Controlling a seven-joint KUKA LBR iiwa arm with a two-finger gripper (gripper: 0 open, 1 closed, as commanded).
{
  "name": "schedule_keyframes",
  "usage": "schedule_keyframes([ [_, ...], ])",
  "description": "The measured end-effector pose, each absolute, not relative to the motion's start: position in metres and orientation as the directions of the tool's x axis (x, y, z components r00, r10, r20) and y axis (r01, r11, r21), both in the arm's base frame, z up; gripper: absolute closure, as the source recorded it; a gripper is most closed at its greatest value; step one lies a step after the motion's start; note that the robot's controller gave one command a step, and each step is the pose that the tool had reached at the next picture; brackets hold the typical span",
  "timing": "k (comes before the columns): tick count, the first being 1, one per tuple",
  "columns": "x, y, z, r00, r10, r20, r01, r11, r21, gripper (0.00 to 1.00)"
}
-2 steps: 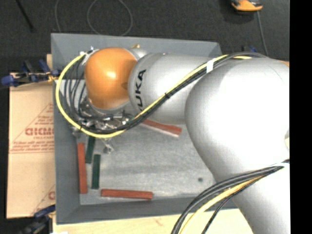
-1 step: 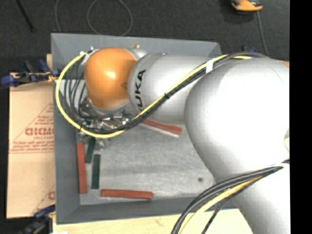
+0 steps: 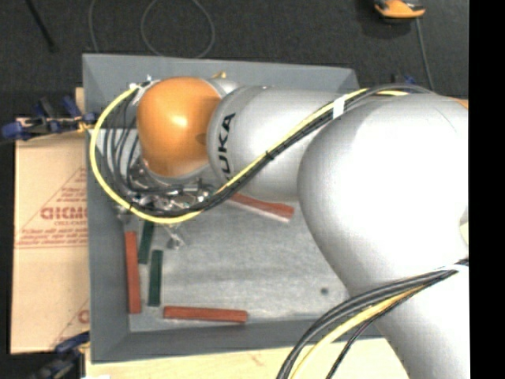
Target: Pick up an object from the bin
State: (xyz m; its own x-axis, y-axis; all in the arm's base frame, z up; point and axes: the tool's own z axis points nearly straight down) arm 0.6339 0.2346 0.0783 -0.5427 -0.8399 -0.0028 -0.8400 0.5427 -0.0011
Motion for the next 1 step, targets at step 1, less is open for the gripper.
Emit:
schedule_keyframes([
  [1,0.6339,0.2348,0.0784,-0.542,-0.841,-0.003,-0.841,0.542,-0.001,1.00],
])
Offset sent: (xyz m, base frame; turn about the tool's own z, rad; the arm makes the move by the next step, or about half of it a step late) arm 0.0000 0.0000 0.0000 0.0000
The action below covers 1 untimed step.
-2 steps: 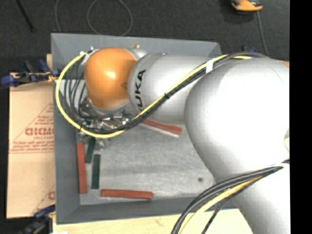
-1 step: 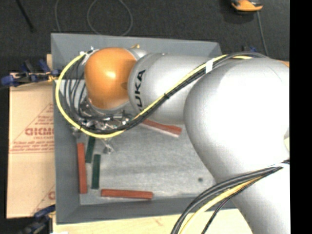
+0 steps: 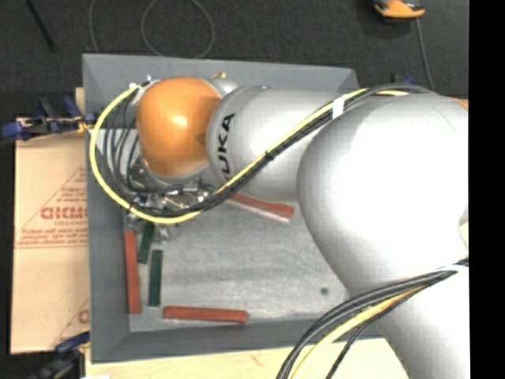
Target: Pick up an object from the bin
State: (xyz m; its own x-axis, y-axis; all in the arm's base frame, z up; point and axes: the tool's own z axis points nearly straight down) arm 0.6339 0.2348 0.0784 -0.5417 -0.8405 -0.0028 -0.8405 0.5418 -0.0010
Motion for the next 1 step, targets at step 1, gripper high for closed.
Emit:
schedule_keyframes([
  [1,0.6338,0.2345,0.0783,-0.544,-0.839,-0.002,-0.839,0.544,-0.001,0.00],
])
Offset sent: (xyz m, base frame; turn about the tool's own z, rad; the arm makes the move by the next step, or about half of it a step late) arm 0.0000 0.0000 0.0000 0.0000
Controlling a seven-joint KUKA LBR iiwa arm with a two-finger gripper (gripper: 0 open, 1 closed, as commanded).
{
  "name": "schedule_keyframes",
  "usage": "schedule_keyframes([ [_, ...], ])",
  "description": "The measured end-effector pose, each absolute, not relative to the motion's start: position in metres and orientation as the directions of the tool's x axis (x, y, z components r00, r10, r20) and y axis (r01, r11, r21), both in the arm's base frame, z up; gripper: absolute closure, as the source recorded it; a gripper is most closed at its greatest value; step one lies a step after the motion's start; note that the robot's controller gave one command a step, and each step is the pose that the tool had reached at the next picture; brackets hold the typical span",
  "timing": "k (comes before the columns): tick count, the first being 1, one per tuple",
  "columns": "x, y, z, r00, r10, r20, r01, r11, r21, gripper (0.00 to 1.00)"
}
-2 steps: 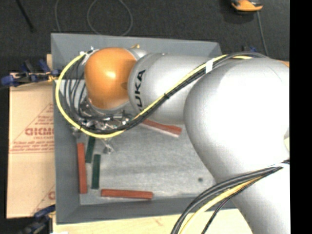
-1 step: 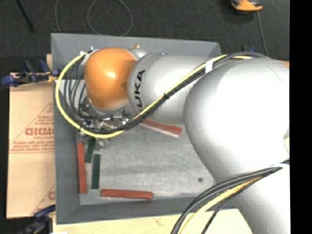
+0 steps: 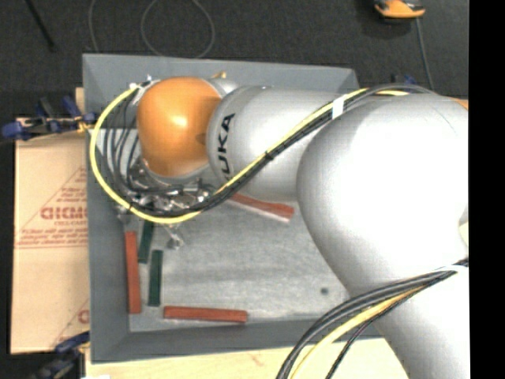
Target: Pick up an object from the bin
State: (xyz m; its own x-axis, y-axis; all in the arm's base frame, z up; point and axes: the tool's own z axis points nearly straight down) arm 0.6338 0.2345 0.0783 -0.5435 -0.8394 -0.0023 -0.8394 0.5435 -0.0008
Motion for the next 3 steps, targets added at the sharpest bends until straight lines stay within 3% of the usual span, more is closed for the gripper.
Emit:
schedule_keyframes([
  [1,0.6338,0.2349,0.0784,-0.540,-0.841,-0.002,-0.841,0.540,-0.001,1.00],
  [2,0.6338,0.2346,0.0783,-0.542,-0.840,-0.002,-0.840,0.542,0.000,0.00],
  [3,0.6338,0.2348,0.0784,-0.541,-0.841,-0.002,-0.841,0.541,-0.001,1.00],
])
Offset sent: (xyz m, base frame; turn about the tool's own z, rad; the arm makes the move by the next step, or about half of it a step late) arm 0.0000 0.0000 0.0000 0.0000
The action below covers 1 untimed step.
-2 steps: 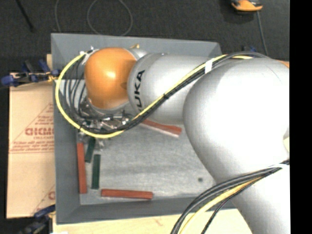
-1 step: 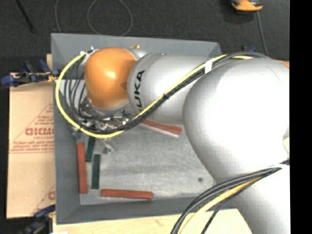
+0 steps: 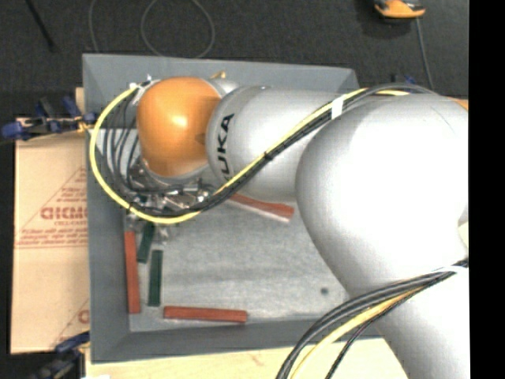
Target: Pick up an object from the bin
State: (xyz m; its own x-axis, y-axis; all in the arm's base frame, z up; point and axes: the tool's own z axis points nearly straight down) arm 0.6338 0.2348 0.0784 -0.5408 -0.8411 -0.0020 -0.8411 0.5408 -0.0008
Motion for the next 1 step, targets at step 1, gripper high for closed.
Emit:
schedule_keyframes([
  [1,0.6337,0.2347,0.0783,-0.542,-0.840,-0.002,-0.840,0.542,0.000,0.00],
])
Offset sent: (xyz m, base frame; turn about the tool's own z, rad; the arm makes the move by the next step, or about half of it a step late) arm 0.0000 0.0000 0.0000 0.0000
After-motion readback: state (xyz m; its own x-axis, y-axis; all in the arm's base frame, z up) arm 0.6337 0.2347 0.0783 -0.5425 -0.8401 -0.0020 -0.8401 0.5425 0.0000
